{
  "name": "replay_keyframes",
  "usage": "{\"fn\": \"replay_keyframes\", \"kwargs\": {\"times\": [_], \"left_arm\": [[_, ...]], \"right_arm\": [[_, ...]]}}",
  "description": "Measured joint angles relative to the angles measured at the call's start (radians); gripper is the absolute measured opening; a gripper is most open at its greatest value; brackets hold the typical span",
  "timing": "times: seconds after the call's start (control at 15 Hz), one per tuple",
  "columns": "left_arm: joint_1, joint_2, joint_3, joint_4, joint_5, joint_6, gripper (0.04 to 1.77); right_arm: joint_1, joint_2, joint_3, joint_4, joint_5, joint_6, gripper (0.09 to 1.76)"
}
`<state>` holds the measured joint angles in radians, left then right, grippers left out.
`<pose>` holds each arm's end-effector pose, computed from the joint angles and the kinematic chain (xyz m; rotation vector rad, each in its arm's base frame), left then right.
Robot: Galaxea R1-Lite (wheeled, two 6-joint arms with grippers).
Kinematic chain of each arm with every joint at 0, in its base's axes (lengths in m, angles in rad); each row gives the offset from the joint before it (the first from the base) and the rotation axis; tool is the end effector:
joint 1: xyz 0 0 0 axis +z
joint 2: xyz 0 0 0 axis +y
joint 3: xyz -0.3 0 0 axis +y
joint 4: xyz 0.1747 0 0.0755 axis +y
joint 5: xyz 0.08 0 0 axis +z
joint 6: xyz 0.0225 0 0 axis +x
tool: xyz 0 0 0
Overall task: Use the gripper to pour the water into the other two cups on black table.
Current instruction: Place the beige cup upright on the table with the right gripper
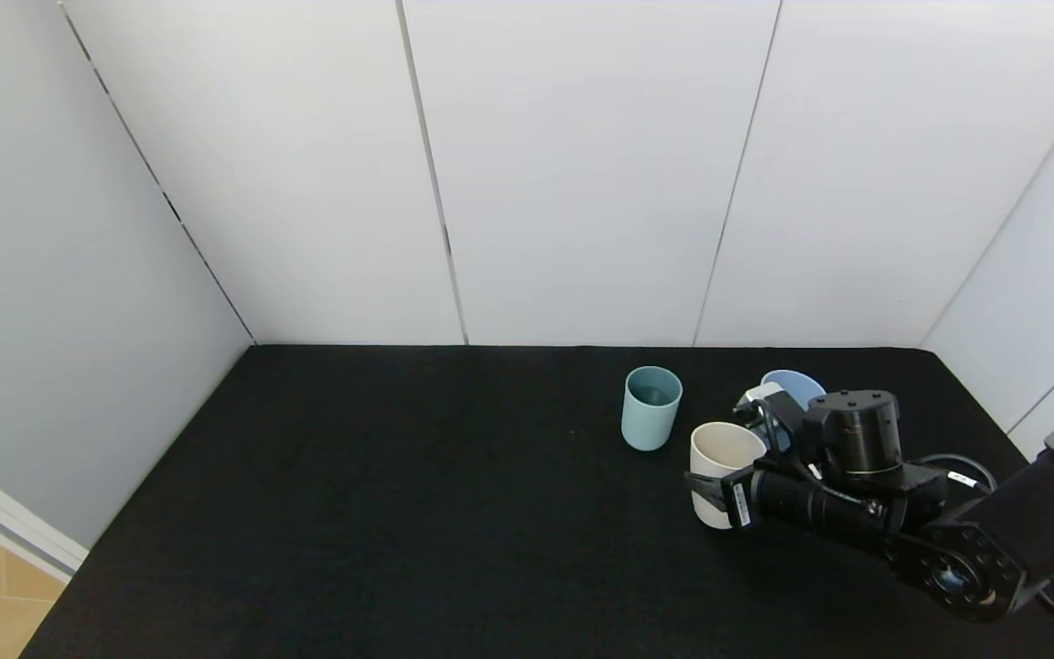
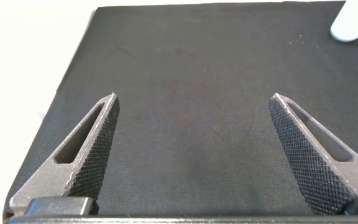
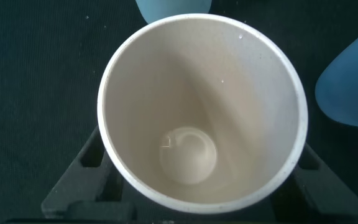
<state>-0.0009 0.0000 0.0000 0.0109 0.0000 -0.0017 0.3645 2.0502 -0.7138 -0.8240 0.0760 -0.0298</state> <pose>-0.0228 0.0000 0.0744 -0.0017 0.0109 -0.0009 0.3186 0.1234 0.0636 -0.1029 0.5048 0.4384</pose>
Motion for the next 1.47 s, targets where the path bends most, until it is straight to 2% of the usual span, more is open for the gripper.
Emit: {"fn": "replay_keyframes", "kwargs": {"times": [0.2,0.53,0.8,1.27,1.47], "left_arm": [[0.000,0.000,0.000,0.000,0.000,0.000,1.72],[0.000,0.000,0.000,0.000,0.000,0.000,1.72],[0.000,0.000,0.000,0.000,0.000,0.000,1.72],[0.000,0.000,0.000,0.000,0.000,0.000,1.72],[0.000,0.000,0.000,0.000,0.000,0.000,1.72]], "right_arm": [[0.000,0.006,0.004,-0.016,0.000,0.000,1.44],[0.002,0.014,0.005,-0.030,-0.001,-0.002,1.56],[0.002,-0.002,0.006,-0.033,-0.001,0.001,1.62],[0.014,-0.120,0.021,-0.015,-0.001,0.003,1.67],[0.014,-0.197,0.019,0.060,-0.002,0.003,1.68]]}}
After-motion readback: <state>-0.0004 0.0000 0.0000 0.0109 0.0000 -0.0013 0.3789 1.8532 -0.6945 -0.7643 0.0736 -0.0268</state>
